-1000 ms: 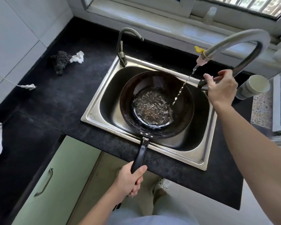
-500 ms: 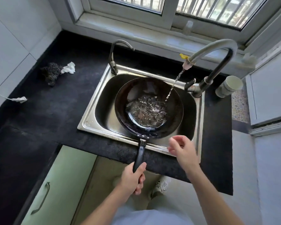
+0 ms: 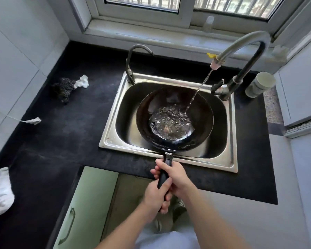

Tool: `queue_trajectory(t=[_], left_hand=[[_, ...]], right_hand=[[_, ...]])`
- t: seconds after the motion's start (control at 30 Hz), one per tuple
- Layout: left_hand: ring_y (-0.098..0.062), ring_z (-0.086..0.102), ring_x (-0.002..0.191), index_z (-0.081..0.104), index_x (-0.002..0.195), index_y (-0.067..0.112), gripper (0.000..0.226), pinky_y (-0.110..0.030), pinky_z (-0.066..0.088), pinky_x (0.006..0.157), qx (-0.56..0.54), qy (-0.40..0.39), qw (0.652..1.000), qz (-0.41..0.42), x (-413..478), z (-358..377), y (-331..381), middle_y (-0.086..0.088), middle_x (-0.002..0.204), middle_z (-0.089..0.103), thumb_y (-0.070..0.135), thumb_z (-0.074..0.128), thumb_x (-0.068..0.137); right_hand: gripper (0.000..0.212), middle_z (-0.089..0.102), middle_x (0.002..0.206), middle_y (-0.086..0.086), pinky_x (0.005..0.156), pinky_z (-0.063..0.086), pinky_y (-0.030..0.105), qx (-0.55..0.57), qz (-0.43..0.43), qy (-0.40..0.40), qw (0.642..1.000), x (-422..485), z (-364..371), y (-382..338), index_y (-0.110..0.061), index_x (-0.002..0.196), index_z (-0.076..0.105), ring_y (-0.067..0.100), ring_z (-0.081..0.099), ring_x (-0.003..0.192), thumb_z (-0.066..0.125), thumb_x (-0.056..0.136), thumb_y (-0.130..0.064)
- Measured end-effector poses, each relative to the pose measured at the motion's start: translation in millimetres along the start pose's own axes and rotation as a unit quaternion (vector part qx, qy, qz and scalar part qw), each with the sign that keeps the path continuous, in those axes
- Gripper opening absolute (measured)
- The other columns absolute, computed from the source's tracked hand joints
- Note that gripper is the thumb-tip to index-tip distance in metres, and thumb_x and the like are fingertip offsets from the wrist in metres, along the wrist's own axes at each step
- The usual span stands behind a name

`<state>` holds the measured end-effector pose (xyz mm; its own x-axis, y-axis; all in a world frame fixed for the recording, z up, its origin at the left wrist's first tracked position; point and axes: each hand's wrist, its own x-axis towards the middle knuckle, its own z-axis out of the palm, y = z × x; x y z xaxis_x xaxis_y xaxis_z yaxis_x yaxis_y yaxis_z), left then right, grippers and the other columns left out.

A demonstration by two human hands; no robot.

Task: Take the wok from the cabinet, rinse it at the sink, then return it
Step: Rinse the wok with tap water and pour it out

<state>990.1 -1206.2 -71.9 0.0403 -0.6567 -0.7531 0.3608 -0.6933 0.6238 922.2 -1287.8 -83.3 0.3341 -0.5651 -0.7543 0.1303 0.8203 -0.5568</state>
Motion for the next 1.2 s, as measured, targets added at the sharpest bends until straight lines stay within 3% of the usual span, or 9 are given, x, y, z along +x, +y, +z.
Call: queue_trajectory(t=[0.1,0.23,0.6,0.8,1.0,1.2], left_hand=[[-0.014,0.031,0.032,0.046,0.076,0.005,0.033,-0.016,0.026,0.034,-0.005,0.000,1.000,0.000,-4,-4,3,-0.006,0.051,0.044,0.028,0.056,0.099],[-0.015,0.032,0.031,0.047,0.073,0.003,0.035,-0.017,0.028,0.033,0.002,0.006,1.000,0.009,-12,-7,4,-0.007,0.049,0.044,0.025,0.057,0.098],[-0.017,0.034,0.026,0.046,0.061,0.001,0.043,-0.019,0.030,0.031,0.019,0.052,0.997,0.058,-29,-14,10,-0.011,0.045,0.041,0.021,0.057,0.097],[-0.020,0.036,0.023,0.048,0.042,0.013,0.055,-0.020,0.032,0.033,0.057,0.049,0.995,0.060,-34,-19,-5,-0.010,0.038,0.041,0.032,0.062,0.092],[-0.019,0.034,0.025,0.046,0.052,0.006,0.048,-0.020,0.031,0.032,0.054,0.041,0.997,0.043,-32,-13,-1,-0.010,0.040,0.040,0.020,0.058,0.097],[-0.017,0.034,0.029,0.050,0.062,0.006,0.040,-0.020,0.031,0.033,0.039,0.024,0.998,0.037,-26,-8,20,-0.010,0.047,0.042,0.025,0.059,0.096]], right_hand=[[0.022,0.053,0.060,0.001,0.049,0.050,0.025,0.028,-0.003,0.027,0.999,3,6,8,-0.011,0.079,0.054,0.014,0.057,0.049,0.067,0.096,-0.015],[0.032,0.050,0.055,0.001,0.042,0.046,0.025,0.051,0.022,0.032,0.998,2,16,5,-0.014,0.072,0.048,0.014,0.052,0.041,0.065,0.098,-0.021],[0.032,0.043,0.055,0.000,0.044,0.046,0.028,0.024,-0.003,-0.046,0.999,-11,38,-4,-0.015,0.072,0.045,0.013,0.043,0.040,0.065,0.098,-0.017],[0.029,0.044,0.058,0.001,0.047,0.047,0.028,0.011,-0.008,-0.072,0.997,-15,31,13,-0.014,0.075,0.046,0.013,0.043,0.041,0.061,0.099,-0.011],[0.027,0.044,0.057,0.000,0.045,0.047,0.027,0.033,-0.019,-0.054,0.998,-14,24,12,-0.014,0.076,0.046,0.012,0.044,0.039,0.060,0.099,-0.008],[0.019,0.045,0.055,-0.001,0.044,0.047,0.027,0.027,-0.033,-0.043,0.998,-7,25,-10,-0.012,0.087,0.046,0.012,0.044,0.039,0.059,0.099,-0.007]])
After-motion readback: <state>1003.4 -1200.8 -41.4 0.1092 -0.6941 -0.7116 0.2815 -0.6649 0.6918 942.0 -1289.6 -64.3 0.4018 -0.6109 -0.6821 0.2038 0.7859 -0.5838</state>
